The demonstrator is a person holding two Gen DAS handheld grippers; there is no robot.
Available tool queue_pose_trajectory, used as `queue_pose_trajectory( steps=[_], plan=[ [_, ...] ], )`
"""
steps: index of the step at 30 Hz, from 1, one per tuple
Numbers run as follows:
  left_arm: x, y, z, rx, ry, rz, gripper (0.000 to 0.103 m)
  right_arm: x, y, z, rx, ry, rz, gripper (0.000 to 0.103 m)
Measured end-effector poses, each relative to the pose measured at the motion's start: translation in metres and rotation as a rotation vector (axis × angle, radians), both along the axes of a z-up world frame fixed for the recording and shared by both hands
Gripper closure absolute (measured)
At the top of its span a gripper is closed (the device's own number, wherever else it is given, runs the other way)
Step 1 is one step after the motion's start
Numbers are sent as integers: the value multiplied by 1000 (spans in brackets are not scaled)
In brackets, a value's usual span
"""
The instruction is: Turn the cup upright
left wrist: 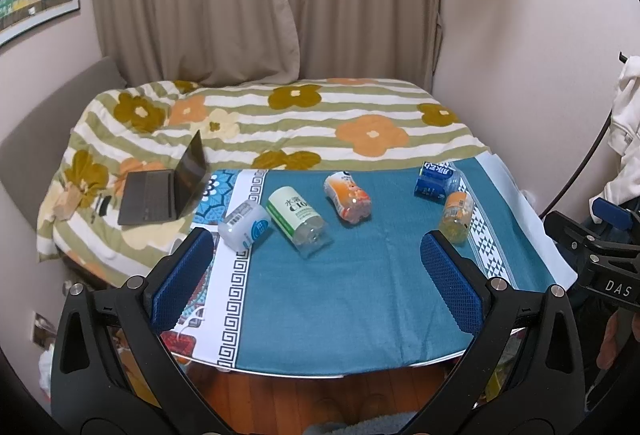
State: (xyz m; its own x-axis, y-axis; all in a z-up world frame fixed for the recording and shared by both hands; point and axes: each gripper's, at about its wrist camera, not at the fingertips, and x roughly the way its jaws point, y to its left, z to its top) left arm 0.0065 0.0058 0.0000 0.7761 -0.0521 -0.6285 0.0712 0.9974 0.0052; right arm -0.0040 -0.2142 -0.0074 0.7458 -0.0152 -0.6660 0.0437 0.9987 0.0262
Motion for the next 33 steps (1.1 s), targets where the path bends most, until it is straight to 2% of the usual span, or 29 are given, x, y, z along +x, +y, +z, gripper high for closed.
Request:
queue_pose_trajectory(
  steps=[33],
  plan=[
    [-5,-2,0,-1,2,5,0,-1,4,-2,1,-3,-5,1]
  ],
)
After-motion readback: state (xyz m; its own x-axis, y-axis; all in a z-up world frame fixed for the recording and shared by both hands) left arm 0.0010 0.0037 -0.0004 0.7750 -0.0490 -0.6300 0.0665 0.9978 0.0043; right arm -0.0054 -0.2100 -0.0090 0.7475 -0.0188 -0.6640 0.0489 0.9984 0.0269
